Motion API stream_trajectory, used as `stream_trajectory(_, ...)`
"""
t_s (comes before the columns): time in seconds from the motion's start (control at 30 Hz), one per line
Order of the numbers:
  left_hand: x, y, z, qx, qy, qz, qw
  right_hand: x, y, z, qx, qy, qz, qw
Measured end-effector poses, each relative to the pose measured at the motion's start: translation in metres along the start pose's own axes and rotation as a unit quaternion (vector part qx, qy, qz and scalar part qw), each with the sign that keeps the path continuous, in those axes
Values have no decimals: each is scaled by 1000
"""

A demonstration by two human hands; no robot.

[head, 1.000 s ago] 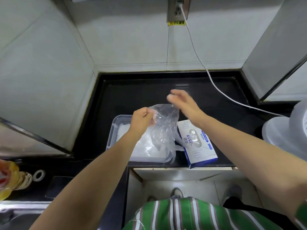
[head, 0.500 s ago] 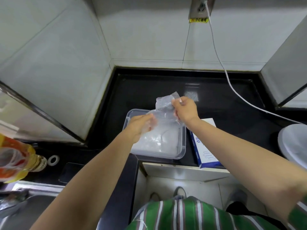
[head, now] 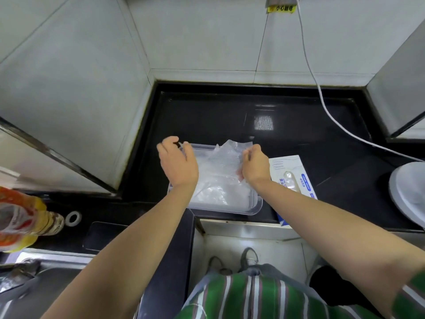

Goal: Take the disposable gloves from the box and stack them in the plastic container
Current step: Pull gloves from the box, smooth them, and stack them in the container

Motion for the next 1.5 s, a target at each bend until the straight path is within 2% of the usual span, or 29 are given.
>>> stream_trajectory(0.07, -7, -2, -31, 51, 145, 0, 988, 1, 7, -1, -34, -3, 5, 999)
stream_trajectory(0.13, -24, 17, -49, 70, 249, 107, 960, 1, 15, 1, -58, -6, 23, 998)
stream_trajectory(0.17, -34, 31, -51, 91, 268, 168, 944, 1, 20, 1, -78, -9, 36, 996)
stream_trajectory(0.23, -47, 61, -36, 174, 245, 268, 915, 3, 27, -1, -136, -21, 56, 989)
stream_trajectory(0.33, -59, 91, 16, 344, 146, 400, 837, 1, 34, -3, -205, -37, 80, 975)
stream_trajectory(0.43, -57, 90, 52, 397, 88, 436, 803, -2, 37, -3, -312, -63, 97, 943)
stream_trajectory(0.5, -56, 92, 60, 404, 82, 452, 791, -2, 37, -1, -300, -68, 97, 947)
stream_trajectory(0.6, -55, 98, 59, 417, 83, 463, 778, -2, 20, 15, -220, -123, 21, 967)
stream_trajectory(0.67, -56, 102, 59, 424, 80, 476, 767, -6, 3, 40, -186, -231, -57, 953)
stream_trajectory(0.7, -57, 103, 59, 425, 79, 482, 762, -8, -2, 50, -162, -272, -70, 946)
stream_trajectory(0.77, -58, 104, 61, 424, 79, 487, 759, -9, 5, 56, -106, -268, 5, 958)
stream_trajectory(0.83, -56, 104, 61, 424, 82, 484, 761, -8, 33, 39, -164, -176, 161, 957)
stream_trajectory(0.9, -56, 103, 62, 431, 89, 487, 754, -17, 57, 4, -309, -73, 320, 893)
stream_trajectory(0.93, -56, 102, 62, 437, 98, 490, 748, -21, 62, -9, -352, -43, 360, 863)
stream_trajectory(0.97, -56, 100, 63, 444, 108, 493, 741, -23, 64, -17, -369, -21, 376, 850)
stream_trajectory(1.1, -50, 89, 54, 494, 139, 467, 720, -23, 74, -36, -305, 60, 409, 858)
stream_trajectory(1.2, -44, 87, 22, 540, 214, 393, 712, -24, 77, -38, -298, 61, 428, 851)
stream_trajectory(1.27, -47, 93, 1, 525, 251, 374, 722, -24, 79, -38, -298, 66, 440, 845)
stream_trajectory(1.3, -49, 98, -3, 497, 238, 389, 738, -24, 80, -39, -303, 66, 444, 841)
stream_trajectory(1.37, -57, 112, 4, 419, 150, 452, 773, -23, 81, -39, -326, 60, 444, 832)
stream_trajectory(1.43, -67, 124, 23, 364, 74, 520, 769, -21, 83, -41, -337, 52, 439, 831)
stream_trajectory(1.5, -65, 123, 47, 358, 22, 529, 769, -20, 83, -45, -326, 59, 443, 833)
Point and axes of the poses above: each hand's wrist, its own x-axis towards the middle knuckle, its own y-axis out of the palm, z = x × y, the point moved 7 cm from there along x, towards the middle knuckle, and after that the axes turned 1 degree about -x, right-handed, at the moved point
